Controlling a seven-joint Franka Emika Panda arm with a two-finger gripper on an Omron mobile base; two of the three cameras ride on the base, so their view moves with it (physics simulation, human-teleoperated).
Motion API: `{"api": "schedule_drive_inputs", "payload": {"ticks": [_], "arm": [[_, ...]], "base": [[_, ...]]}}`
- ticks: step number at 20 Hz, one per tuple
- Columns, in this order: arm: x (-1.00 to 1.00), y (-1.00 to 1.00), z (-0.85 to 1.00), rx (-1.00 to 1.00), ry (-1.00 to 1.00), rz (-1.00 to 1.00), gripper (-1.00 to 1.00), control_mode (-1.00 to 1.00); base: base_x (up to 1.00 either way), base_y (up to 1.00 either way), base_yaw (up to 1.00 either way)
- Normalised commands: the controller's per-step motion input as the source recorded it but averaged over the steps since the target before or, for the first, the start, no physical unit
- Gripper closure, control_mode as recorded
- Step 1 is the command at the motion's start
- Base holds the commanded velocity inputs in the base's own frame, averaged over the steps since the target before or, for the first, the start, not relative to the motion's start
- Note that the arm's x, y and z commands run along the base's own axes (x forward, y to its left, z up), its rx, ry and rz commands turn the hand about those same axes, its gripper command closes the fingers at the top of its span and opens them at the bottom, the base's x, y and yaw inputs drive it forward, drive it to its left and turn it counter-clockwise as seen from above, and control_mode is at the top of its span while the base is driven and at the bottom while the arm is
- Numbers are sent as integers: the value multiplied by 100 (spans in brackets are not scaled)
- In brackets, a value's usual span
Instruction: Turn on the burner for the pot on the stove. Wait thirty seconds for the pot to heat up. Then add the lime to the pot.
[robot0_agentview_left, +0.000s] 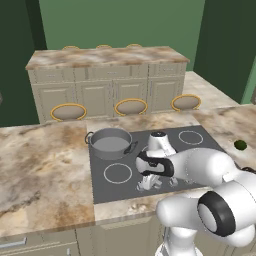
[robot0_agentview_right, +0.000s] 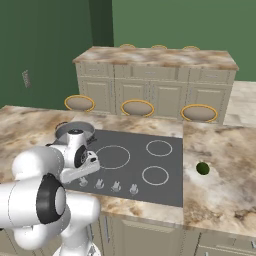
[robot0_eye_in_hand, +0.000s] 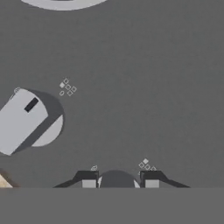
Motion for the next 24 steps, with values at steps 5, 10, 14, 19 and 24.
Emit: {"api": "schedule_drive_inputs", "payload": {"ticks": [5, 10, 14, 19, 24], "arm": [[-40, 0, -10, 0, 0, 51, 100, -100], [-38, 0, -10, 0, 0, 50, 100, -100], [-30, 0, -6, 0, 0, 45, 100, -100], [-7, 0, -4, 0, 1, 17, -100, -100], [0, 0, 4, 0, 0, 0, -100, -100]], "base": [[0, 0, 0], [0, 0, 0], [0, 0, 0], [0, 0, 0], [0, 0, 0]]}}
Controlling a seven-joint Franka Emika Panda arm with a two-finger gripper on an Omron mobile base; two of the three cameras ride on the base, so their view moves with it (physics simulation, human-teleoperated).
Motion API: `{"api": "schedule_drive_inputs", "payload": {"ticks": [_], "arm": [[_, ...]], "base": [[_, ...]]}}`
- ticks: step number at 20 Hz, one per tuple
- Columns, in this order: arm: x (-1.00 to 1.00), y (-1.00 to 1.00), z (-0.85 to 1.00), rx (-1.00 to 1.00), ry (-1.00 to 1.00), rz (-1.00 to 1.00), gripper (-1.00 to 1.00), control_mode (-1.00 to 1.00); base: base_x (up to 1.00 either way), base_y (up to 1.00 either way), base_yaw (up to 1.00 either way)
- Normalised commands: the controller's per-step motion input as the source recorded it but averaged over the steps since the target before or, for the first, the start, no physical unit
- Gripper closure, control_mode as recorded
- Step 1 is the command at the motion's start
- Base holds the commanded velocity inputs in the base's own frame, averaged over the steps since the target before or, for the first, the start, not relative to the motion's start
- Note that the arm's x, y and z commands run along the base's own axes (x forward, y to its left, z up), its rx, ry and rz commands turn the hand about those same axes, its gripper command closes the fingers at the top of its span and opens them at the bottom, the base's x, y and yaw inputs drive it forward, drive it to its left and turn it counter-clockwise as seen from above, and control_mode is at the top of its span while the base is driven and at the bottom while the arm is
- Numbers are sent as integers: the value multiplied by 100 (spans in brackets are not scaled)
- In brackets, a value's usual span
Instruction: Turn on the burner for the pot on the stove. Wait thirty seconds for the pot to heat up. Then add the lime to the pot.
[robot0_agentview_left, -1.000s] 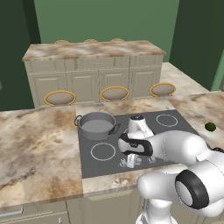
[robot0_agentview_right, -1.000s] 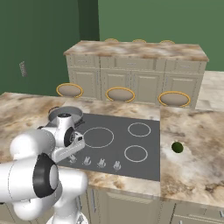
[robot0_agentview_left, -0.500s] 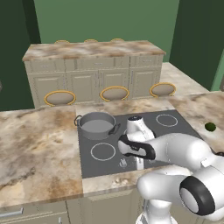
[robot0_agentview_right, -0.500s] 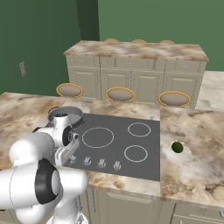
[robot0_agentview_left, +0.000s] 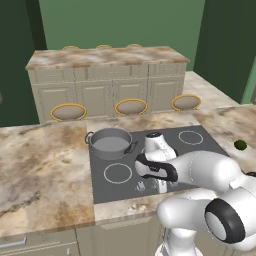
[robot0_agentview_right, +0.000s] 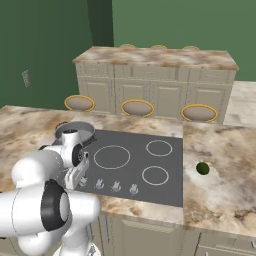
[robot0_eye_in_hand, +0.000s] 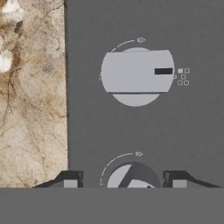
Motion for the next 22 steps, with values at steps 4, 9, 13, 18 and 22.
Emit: {"api": "schedule_drive_inputs", "payload": {"ticks": [4, 9, 13, 18, 22], "arm": [[0, 0, 53, 0, -1, 0, -100, -100], [0, 0, 95, 0, 0, 0, -100, -100], [0, 0, 100, 0, 0, -1, -100, -100], [0, 0, 69, 0, 0, -4, -100, -100], [0, 0, 0, 0, 0, 0, -100, -100]], "base": [[0, 0, 0], [0, 0, 0], [0, 0, 0], [0, 0, 0], [0, 0, 0]]}}
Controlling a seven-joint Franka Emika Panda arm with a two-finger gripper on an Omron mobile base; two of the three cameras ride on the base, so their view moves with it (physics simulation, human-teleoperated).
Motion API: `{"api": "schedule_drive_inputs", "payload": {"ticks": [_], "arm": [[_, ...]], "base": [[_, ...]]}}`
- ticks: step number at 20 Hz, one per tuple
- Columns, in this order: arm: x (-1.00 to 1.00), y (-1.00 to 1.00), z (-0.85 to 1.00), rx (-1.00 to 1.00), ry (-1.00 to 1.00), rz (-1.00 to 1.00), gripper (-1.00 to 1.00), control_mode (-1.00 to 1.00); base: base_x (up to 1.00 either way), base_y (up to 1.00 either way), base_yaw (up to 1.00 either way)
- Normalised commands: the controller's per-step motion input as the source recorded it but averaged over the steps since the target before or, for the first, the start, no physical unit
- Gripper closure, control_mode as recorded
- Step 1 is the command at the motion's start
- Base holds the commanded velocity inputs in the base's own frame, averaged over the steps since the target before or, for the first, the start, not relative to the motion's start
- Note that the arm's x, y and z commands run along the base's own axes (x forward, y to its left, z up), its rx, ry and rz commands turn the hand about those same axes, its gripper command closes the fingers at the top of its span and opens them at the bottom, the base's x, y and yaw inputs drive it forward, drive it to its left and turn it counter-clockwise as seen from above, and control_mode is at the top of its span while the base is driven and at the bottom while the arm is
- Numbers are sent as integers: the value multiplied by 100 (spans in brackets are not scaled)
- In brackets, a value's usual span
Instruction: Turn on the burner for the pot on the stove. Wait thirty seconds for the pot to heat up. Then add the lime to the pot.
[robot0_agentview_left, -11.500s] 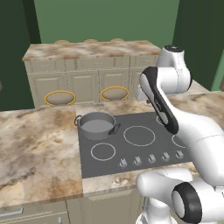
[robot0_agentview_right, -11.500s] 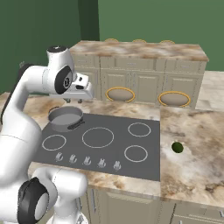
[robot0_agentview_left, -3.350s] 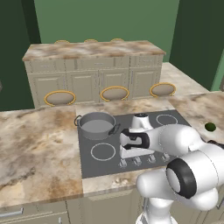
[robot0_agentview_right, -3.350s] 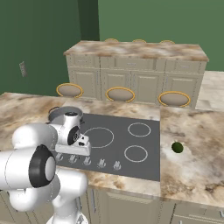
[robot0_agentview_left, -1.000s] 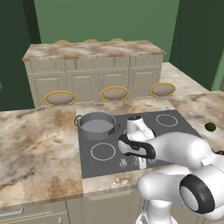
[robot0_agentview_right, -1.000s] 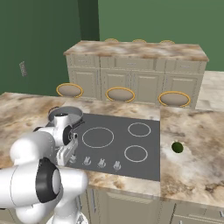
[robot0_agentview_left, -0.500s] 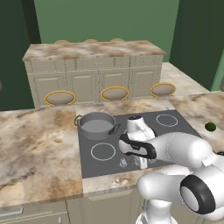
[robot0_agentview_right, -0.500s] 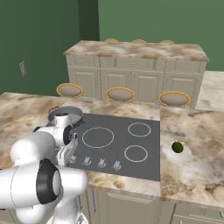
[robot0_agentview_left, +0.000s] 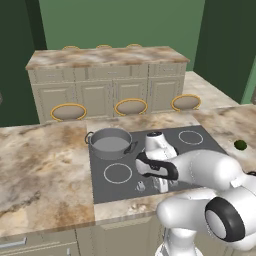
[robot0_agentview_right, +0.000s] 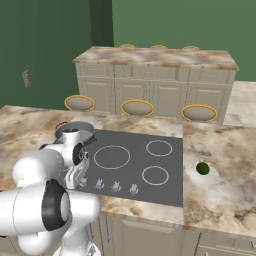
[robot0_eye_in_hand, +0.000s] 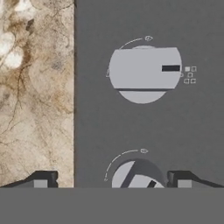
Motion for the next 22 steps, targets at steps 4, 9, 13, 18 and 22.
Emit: {"api": "schedule_drive_inputs", "payload": {"ticks": [4, 9, 13, 18, 22], "arm": [[-13, 0, 73, 0, -19, -2, -100, -100], [-18, 0, 100, 0, -25, -6, -100, -100], [-11, -4, 96, 0, -12, -14, -100, -100], [-26, -47, 58, 7, -5, -35, -100, -100], [-55, -61, 77, 24, -23, -31, -100, -100]], "base": [[0, 0, 0], [0, 0, 0], [0, 0, 0], [0, 0, 0], [0, 0, 0]]}}
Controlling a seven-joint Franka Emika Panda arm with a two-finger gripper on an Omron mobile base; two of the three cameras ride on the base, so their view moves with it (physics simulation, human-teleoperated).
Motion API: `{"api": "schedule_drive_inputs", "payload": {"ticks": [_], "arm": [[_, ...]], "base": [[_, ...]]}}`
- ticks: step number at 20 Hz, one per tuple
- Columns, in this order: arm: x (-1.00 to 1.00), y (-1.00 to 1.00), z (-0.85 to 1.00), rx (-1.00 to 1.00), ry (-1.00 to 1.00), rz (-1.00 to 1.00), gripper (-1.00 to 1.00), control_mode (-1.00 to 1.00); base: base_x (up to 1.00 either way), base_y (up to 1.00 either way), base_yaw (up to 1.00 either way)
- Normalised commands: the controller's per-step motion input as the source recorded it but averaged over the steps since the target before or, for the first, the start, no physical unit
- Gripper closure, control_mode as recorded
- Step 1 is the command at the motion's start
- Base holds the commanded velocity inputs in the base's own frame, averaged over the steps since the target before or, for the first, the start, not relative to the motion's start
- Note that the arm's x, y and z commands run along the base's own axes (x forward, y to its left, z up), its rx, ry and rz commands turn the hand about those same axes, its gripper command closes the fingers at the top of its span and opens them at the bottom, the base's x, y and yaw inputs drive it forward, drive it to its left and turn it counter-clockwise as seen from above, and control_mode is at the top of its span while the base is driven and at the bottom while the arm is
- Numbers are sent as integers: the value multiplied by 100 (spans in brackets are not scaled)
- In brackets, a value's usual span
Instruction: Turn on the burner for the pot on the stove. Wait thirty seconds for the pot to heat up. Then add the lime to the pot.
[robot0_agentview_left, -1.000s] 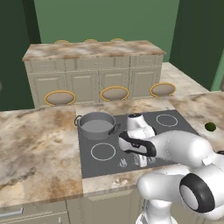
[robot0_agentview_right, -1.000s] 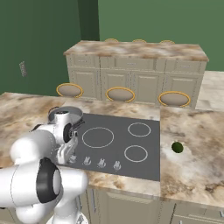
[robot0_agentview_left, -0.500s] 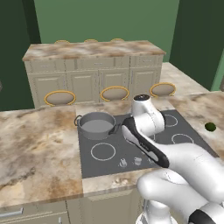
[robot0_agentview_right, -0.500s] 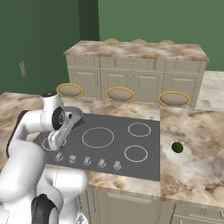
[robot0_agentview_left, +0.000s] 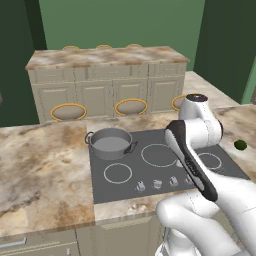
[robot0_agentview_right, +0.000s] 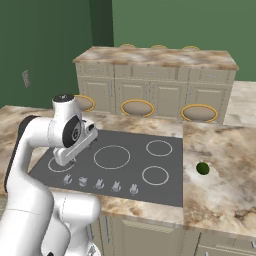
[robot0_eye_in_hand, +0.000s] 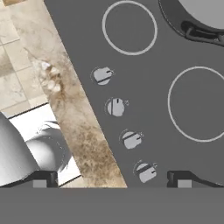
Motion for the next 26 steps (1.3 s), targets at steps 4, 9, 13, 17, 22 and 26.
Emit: {"api": "schedule_drive_inputs", "payload": {"ticks": [4, 9, 13, 17, 22, 26], "arm": [[-50, -38, 98, 23, -33, -21, -100, -100], [-48, -11, 84, 10, -50, -13, -100, -100], [-24, 0, 21, -1, -46, -5, -100, -100], [0, 0, 0, 0, 0, 0, -100, -100], [0, 0, 0, 0, 0, 0, -100, -100], [0, 0, 0, 0, 0, 0, -100, -100]], "base": [[0, 0, 0], [0, 0, 0], [0, 0, 0], [0, 0, 0], [0, 0, 0], [0, 0, 0]]}}
